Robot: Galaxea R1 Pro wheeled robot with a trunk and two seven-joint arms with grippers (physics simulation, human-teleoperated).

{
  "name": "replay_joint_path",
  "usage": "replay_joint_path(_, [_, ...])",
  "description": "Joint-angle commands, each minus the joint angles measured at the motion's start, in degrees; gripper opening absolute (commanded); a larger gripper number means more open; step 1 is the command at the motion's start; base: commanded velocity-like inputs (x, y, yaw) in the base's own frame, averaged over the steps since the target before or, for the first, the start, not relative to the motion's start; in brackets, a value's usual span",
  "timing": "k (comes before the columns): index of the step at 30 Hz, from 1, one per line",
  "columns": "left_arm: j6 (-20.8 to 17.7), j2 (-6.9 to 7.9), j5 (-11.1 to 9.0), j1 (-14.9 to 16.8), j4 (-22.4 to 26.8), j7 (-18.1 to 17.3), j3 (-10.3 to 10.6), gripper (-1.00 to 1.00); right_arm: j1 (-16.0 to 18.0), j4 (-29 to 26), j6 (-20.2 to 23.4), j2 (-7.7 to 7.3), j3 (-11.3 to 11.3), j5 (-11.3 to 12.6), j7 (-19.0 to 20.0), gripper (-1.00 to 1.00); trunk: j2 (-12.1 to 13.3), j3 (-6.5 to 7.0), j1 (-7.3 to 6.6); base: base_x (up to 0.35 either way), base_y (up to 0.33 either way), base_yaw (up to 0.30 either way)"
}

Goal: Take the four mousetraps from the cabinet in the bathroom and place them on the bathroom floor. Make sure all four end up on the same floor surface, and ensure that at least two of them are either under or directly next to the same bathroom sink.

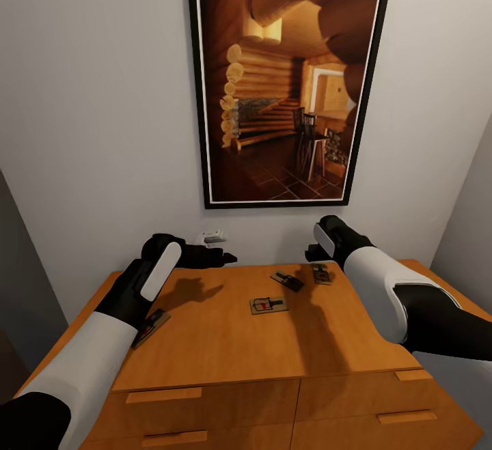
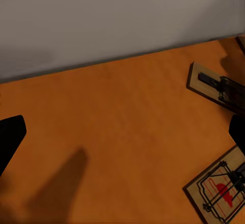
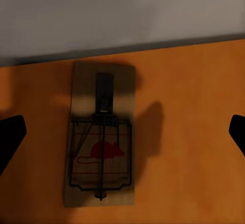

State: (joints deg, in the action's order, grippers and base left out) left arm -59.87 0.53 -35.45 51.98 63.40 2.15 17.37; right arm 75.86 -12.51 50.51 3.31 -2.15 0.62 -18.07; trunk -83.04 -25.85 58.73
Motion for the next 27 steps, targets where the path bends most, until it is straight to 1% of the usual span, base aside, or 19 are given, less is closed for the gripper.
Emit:
replay_joint_path(1, [-0.1, 0.06, -0.2, 0.1, 0.1, 0.2, 0.1, 1.0, 0.0, -0.1, 0.2, 0.03, -0.2, 0.1, -0.3, 1.0, 0.0, -0.07, 0.0, -0.046, 0.0, 0.0])
replay_joint_path(12, [-0.1, 0.08, -0.2, 0.1, 0.1, 0.2, 0.1, 1.0, 0.0, -0.1, 0.2, 0.03, -0.2, 0.1, -0.3, 1.0, 0.0, -0.07, 0.0, -0.106, 0.0, 0.0])
replay_joint_path(27, [-0.1, 0.08, -0.2, 0.1, 0.0, 0.2, 0.1, 1.0, 0.0, -0.1, 0.1, -0.04, -0.2, 0.1, -0.2, 1.0, 0.0, -0.07, 0.0, -0.018, 0.0, 0.0])
